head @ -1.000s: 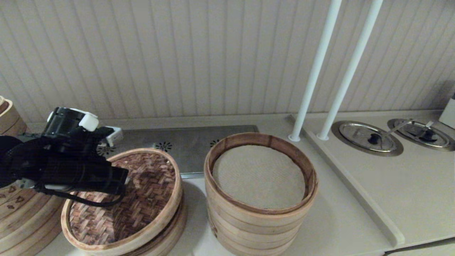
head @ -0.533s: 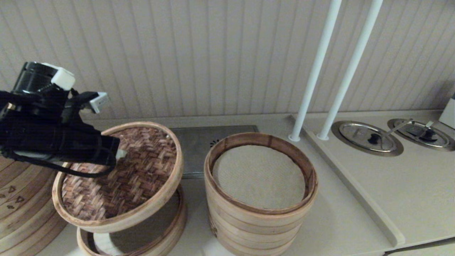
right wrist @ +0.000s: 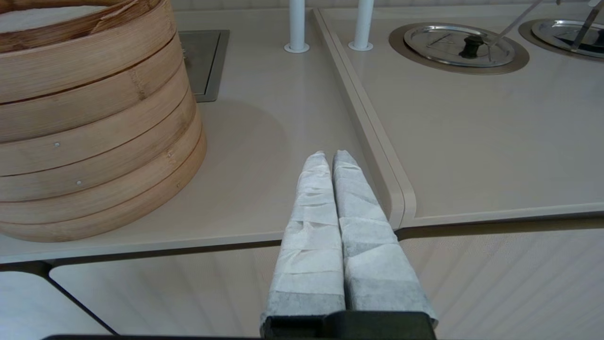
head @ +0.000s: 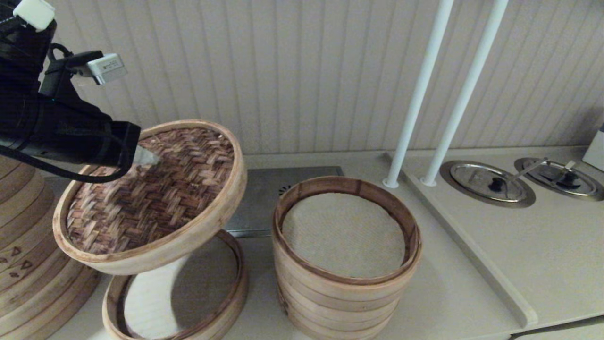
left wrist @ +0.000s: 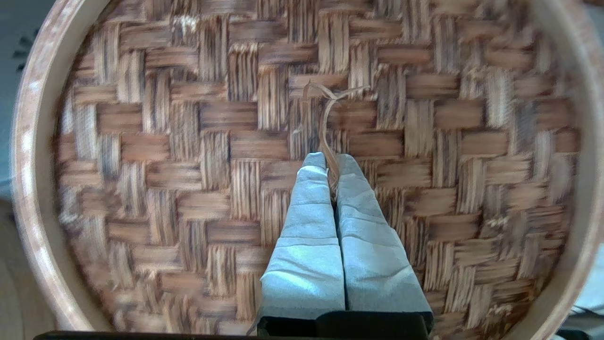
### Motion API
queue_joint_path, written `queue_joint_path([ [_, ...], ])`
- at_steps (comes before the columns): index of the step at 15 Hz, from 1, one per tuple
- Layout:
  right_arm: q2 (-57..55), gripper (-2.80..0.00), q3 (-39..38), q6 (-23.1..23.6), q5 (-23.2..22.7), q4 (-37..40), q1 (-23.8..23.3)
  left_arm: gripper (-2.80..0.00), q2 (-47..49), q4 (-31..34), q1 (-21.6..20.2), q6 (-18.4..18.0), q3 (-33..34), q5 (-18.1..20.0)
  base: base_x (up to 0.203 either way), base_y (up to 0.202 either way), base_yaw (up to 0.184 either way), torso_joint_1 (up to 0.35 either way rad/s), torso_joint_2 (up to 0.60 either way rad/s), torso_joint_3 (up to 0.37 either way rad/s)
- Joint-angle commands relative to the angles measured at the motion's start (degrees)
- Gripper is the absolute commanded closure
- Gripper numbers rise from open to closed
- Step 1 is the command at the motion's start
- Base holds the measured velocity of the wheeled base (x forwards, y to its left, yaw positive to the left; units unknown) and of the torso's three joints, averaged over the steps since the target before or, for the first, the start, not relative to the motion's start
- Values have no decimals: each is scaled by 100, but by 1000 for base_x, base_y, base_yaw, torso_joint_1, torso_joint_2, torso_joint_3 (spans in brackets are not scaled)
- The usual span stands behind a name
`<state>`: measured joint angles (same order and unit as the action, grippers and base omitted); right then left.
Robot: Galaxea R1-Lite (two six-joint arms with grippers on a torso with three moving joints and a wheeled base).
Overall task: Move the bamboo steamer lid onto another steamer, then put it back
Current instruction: Put the steamer
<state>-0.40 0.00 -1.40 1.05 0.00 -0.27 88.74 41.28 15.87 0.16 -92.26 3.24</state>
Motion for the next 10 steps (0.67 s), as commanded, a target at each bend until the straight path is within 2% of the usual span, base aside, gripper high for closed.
queue_joint_path([
  [1,-4,0,-26,0,1,0,0,0,184,200,310,138,-502,9,0,0,0,0,0,0],
  [4,-4,0,-26,0,1,0,0,0,441,402,762,389,-931,10,0,0,0,0,0,0],
  [10,-4,0,-26,0,1,0,0,0,742,402,1466,431,-1344,10,0,0,0,0,0,0],
])
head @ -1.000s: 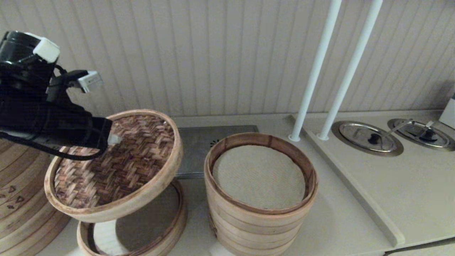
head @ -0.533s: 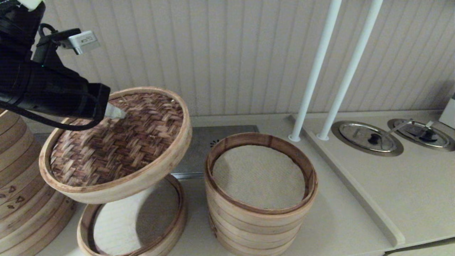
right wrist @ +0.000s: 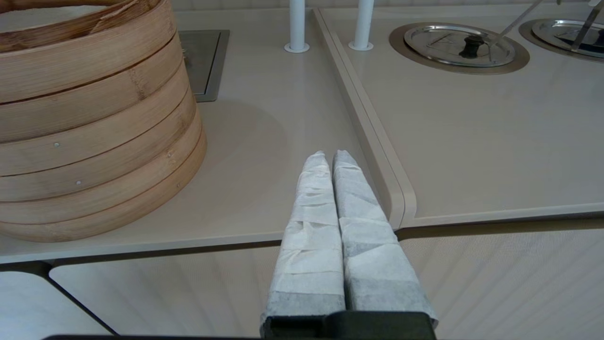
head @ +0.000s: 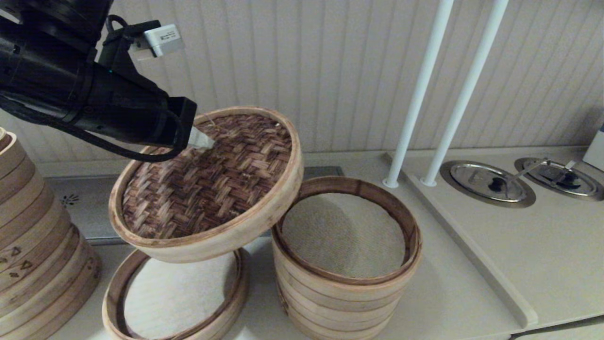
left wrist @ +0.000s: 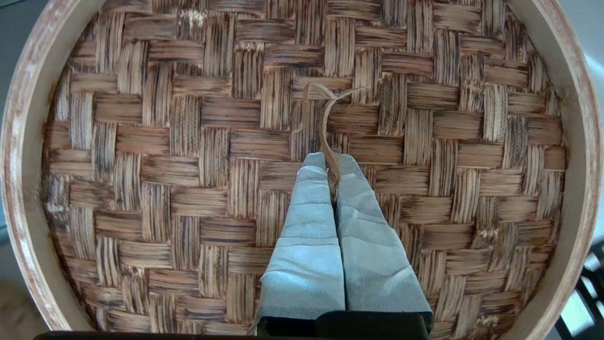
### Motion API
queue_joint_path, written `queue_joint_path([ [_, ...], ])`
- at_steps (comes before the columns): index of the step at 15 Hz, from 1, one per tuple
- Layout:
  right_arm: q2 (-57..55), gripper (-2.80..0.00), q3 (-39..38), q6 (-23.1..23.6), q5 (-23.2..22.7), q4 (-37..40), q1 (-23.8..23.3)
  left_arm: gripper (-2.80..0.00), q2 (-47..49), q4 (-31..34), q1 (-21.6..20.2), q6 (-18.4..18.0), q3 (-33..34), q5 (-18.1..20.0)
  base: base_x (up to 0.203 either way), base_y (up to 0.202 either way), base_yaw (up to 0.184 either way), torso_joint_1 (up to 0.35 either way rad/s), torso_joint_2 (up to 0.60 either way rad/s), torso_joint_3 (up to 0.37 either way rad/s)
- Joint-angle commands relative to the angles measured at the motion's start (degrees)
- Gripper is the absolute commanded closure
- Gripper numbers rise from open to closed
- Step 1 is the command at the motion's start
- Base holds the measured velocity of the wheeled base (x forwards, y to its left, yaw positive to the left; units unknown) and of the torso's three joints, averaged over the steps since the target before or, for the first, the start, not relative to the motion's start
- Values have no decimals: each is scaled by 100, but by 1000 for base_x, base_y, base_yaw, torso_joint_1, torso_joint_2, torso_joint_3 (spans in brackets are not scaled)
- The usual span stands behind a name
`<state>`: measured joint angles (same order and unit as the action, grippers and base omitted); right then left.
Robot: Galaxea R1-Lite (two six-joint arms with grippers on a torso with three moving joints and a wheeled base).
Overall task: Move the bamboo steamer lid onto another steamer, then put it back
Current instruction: Put the steamer
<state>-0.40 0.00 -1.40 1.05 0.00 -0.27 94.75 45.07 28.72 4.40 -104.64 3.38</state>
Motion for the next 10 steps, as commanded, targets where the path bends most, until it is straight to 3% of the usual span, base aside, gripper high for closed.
queue_joint_path([
  [1,-4,0,-26,0,1,0,0,0,213,20,284,12,-196,1,0,0,0,0,0,0],
  [5,-4,0,-24,0,1,0,0,0,542,-64,691,91,-565,10,0,0,0,0,0,0],
  [10,-4,0,-19,0,1,0,0,0,1009,-855,1183,78,-610,-29,0,0,0,0,0,0],
])
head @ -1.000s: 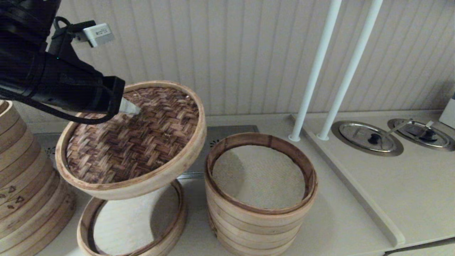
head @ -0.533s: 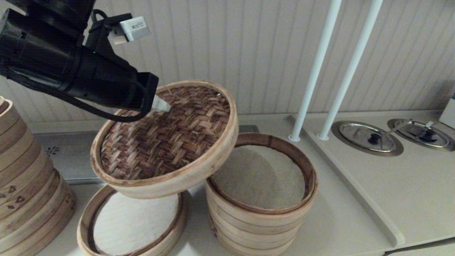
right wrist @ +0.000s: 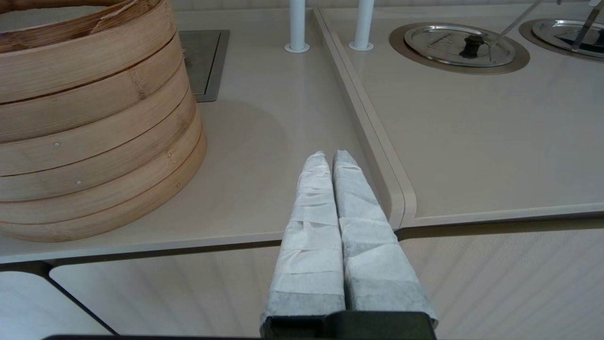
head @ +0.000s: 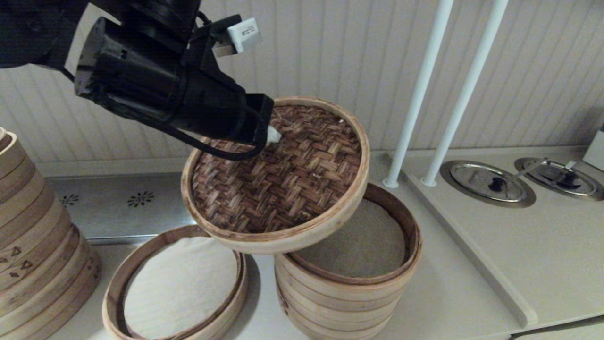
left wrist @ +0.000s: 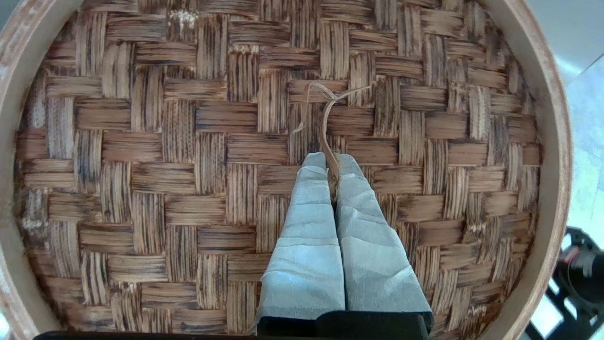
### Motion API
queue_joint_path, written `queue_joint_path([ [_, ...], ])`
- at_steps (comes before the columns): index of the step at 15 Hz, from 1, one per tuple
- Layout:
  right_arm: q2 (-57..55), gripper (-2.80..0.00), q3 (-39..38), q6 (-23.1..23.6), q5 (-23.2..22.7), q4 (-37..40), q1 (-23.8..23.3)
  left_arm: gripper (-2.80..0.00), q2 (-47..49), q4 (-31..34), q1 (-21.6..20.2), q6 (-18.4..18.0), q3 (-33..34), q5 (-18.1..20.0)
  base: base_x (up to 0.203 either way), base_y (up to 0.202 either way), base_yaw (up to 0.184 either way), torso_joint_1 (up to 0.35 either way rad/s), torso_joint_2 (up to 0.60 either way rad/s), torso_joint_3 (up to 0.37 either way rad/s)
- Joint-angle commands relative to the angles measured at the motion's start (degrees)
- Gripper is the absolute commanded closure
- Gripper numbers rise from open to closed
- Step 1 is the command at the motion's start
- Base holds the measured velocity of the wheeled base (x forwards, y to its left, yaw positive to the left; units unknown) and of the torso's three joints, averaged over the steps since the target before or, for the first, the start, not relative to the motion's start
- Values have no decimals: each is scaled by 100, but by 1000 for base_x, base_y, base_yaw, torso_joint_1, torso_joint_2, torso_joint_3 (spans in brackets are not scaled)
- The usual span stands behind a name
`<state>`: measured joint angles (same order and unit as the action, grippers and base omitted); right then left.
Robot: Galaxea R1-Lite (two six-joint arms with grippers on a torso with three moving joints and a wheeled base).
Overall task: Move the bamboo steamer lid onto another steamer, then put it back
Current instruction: Put the steamer
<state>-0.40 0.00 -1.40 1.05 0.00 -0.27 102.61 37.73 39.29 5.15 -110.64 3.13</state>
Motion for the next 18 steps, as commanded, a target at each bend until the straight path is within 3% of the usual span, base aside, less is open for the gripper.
queue_joint_path([
  [1,-4,0,-22,-1,1,0,0,0,317,-239,190,4,-10,-9,0,0,0,0,0,0],
  [6,-4,0,-26,-1,1,0,0,0,743,-749,316,3,-10,20,0,0,0,0,0,0],
  [13,-4,0,-26,-1,1,0,0,0,1150,-1108,770,-9,-19,-68,0,0,0,0,0,0],
  [18,-4,0,-26,-1,1,0,0,0,1297,-1162,809,-23,-19,-85,0,0,0,0,0,0],
])
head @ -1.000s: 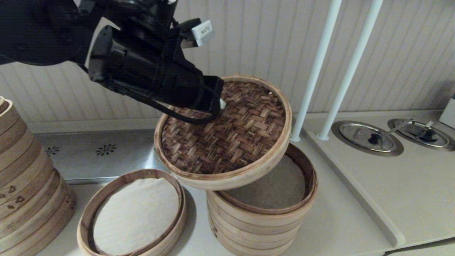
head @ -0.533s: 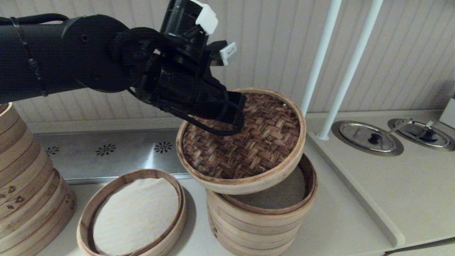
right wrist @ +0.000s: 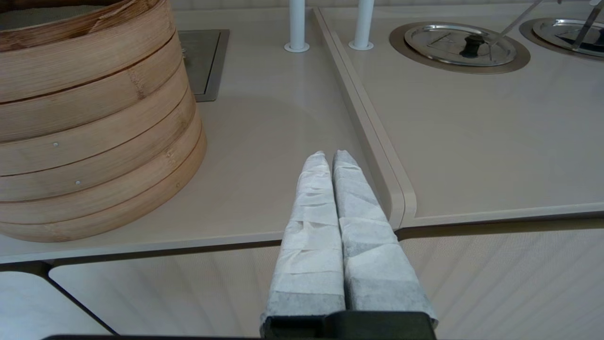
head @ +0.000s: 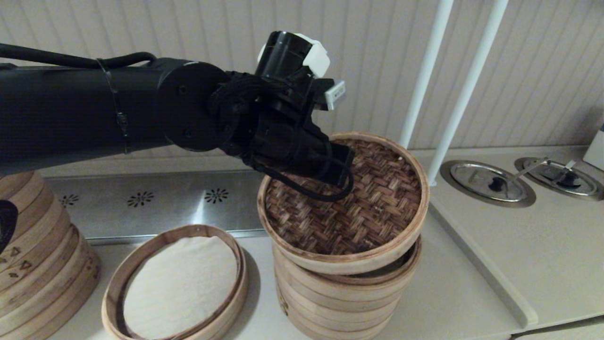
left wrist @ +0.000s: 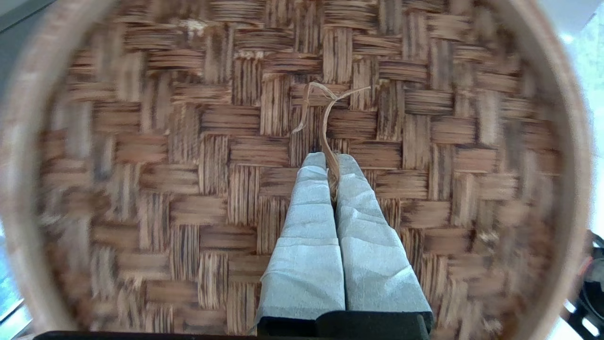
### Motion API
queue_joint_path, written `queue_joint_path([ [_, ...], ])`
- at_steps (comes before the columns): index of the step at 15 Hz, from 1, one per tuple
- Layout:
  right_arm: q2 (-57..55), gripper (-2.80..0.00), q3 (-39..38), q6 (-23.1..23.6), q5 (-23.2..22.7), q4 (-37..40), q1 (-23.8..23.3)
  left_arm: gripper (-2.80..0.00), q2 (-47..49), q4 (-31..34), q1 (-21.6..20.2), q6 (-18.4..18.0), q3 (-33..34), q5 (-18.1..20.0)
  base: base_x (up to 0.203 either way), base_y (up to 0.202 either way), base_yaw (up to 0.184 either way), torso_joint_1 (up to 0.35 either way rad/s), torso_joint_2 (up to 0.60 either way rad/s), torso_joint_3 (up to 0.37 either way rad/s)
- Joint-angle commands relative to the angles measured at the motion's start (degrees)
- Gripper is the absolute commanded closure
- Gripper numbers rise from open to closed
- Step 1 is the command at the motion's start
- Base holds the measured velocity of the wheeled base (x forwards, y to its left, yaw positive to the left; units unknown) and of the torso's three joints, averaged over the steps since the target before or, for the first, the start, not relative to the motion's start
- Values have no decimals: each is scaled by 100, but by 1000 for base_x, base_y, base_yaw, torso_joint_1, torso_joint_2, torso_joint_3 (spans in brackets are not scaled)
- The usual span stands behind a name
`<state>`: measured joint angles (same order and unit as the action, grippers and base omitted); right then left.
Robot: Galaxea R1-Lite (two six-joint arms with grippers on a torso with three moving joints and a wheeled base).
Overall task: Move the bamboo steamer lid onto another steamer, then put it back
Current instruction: Put the steamer
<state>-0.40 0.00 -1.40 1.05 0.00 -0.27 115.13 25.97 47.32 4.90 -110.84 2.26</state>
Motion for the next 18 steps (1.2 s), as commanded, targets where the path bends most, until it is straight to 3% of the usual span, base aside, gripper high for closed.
queue_joint_path([
  [1,-4,0,-24,0,1,0,0,0,54,14,14,2,9,3,0,0,0,0,0,0],
  [18,-4,0,-25,0,1,0,0,0,555,-197,251,-41,6,-182,0,0,0,0,0,0],
])
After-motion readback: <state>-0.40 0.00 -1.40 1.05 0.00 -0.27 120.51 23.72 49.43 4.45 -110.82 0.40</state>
